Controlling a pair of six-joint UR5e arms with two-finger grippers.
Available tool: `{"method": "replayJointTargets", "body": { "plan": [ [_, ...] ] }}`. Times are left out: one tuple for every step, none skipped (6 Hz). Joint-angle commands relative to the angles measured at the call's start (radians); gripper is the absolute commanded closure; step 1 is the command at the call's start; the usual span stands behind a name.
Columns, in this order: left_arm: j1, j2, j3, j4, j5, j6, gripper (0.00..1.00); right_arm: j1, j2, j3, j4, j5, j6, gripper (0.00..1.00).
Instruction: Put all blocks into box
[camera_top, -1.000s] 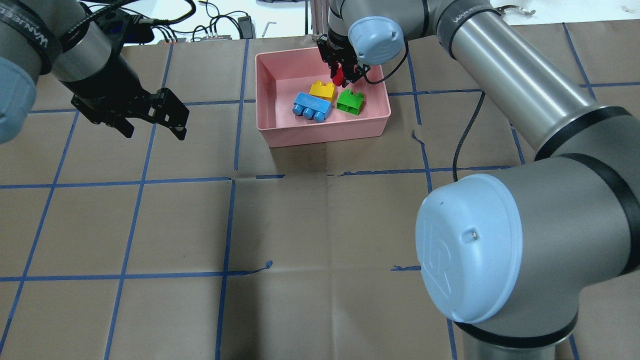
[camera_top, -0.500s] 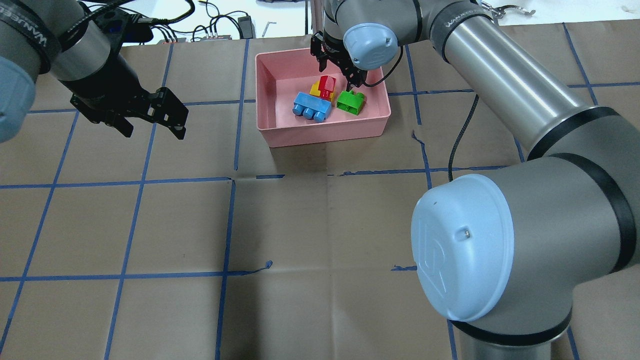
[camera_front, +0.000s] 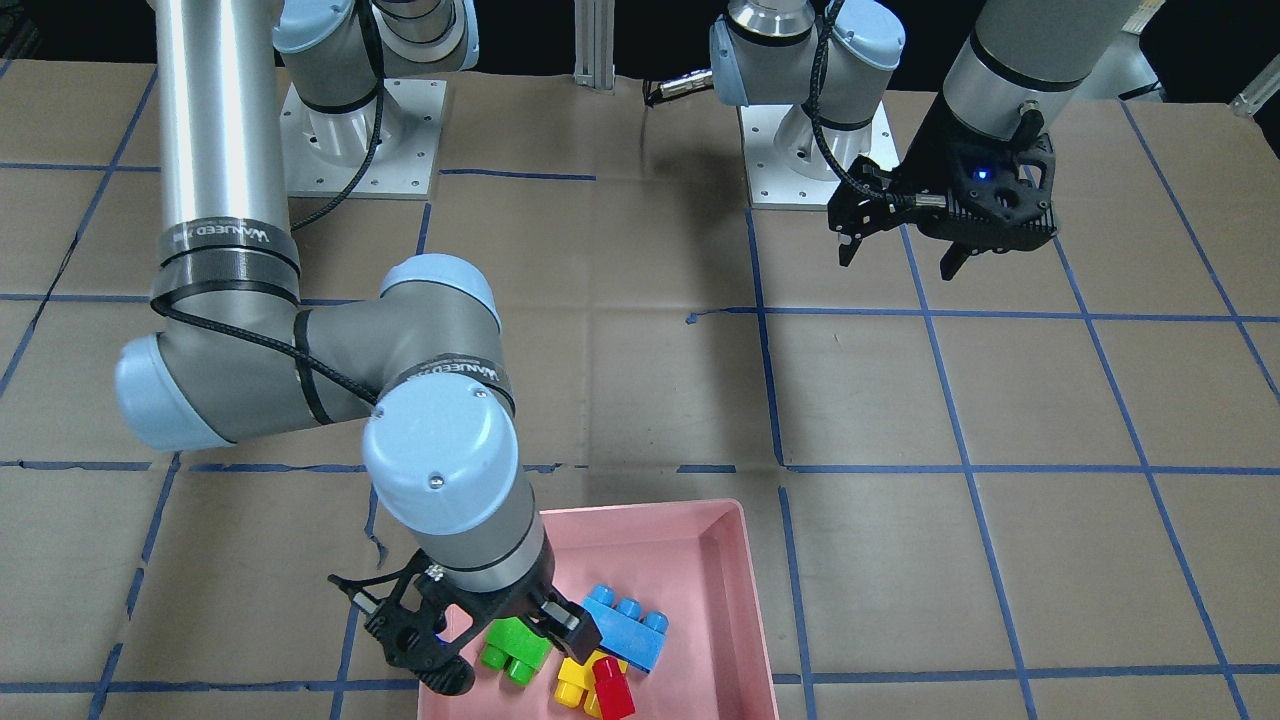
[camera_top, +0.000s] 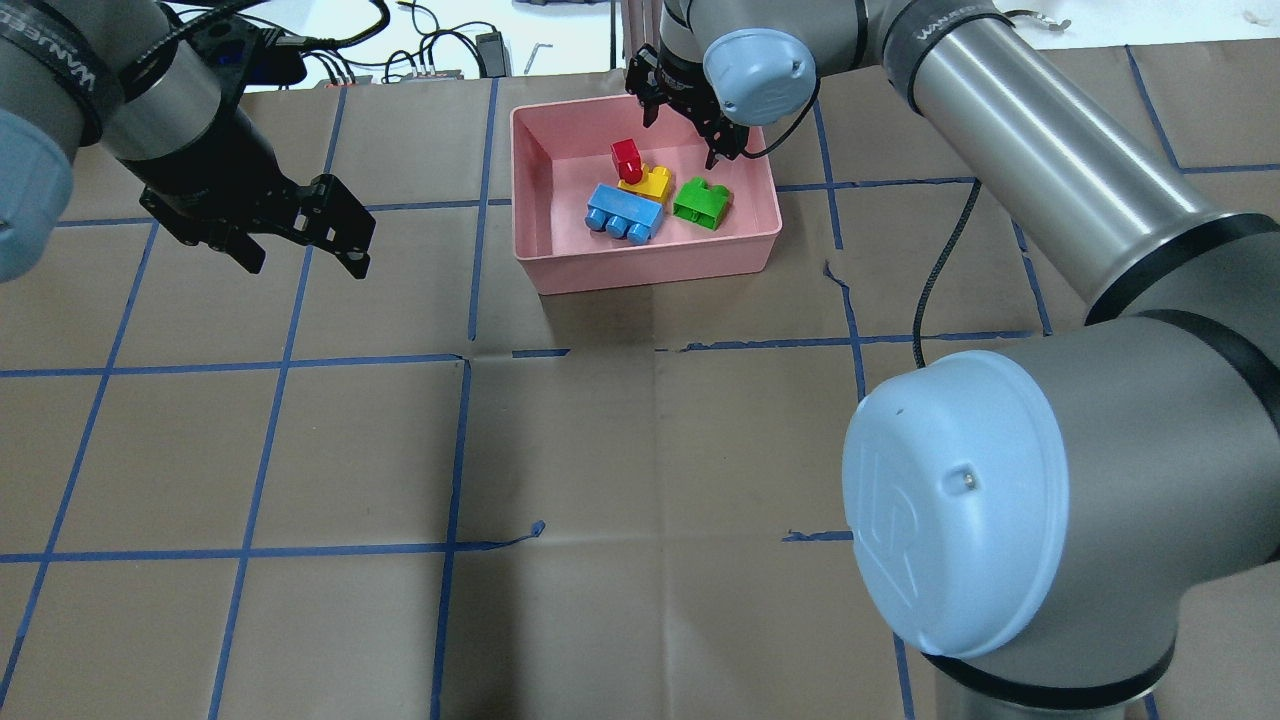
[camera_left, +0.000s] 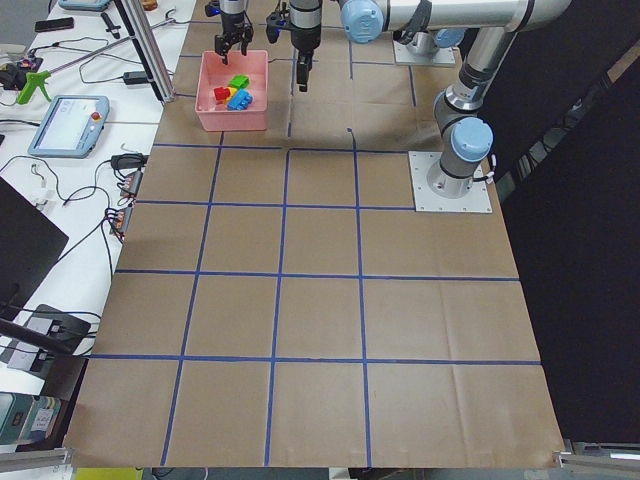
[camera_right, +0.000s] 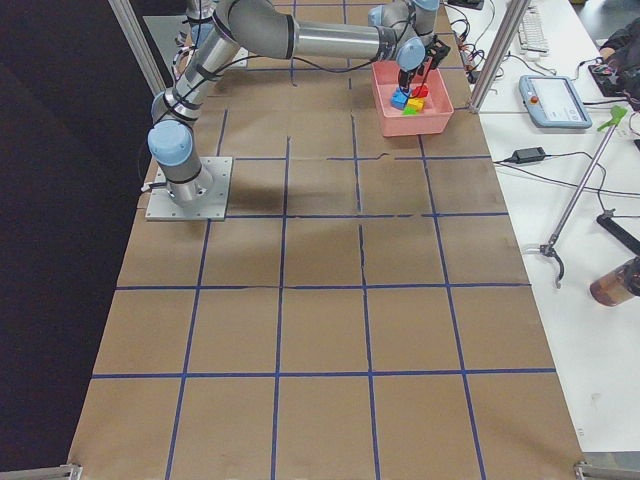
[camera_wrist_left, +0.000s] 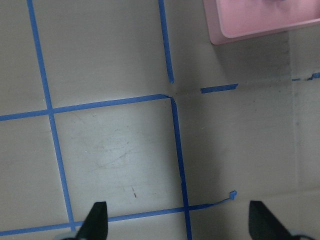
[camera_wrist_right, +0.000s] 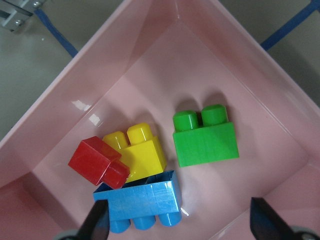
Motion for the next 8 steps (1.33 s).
{"method": "replayJointTargets", "body": {
  "plan": [
    [-0.001,-0.007,-0.003,0.011,0.000,0.007,0.00,-0.131,-0.122,0.067,0.089,-0.008,-0.413,0.00],
    [-0.001,-0.007,-0.001,0.013,0.000,0.010,0.00,-0.211,-0.196,0.144,0.108,-0.018,-0.690,0.00],
    [-0.001,-0.007,-0.001,0.011,0.001,0.008,0.00,-0.237,-0.295,0.234,0.110,-0.084,-0.809,0.00],
    [-0.001,-0.004,-0.003,0.011,0.004,0.010,0.00,-0.236,-0.404,0.294,0.176,-0.133,-0.810,0.00],
    [-0.001,-0.005,-0.001,0.013,0.039,0.010,0.00,-0.233,-0.481,0.343,0.295,-0.118,-0.799,0.00],
    [-0.001,-0.005,-0.001,0.013,0.043,0.010,0.00,-0.233,-0.539,0.362,0.382,-0.085,-0.793,0.00],
    [0.000,-0.002,-0.004,0.011,0.044,0.010,0.00,-0.225,-0.569,0.362,0.439,-0.053,-0.755,0.00],
    [-0.001,-0.002,-0.004,0.010,0.044,0.010,0.00,-0.190,-0.581,0.365,0.447,-0.028,-0.751,0.00]
  ]
}}
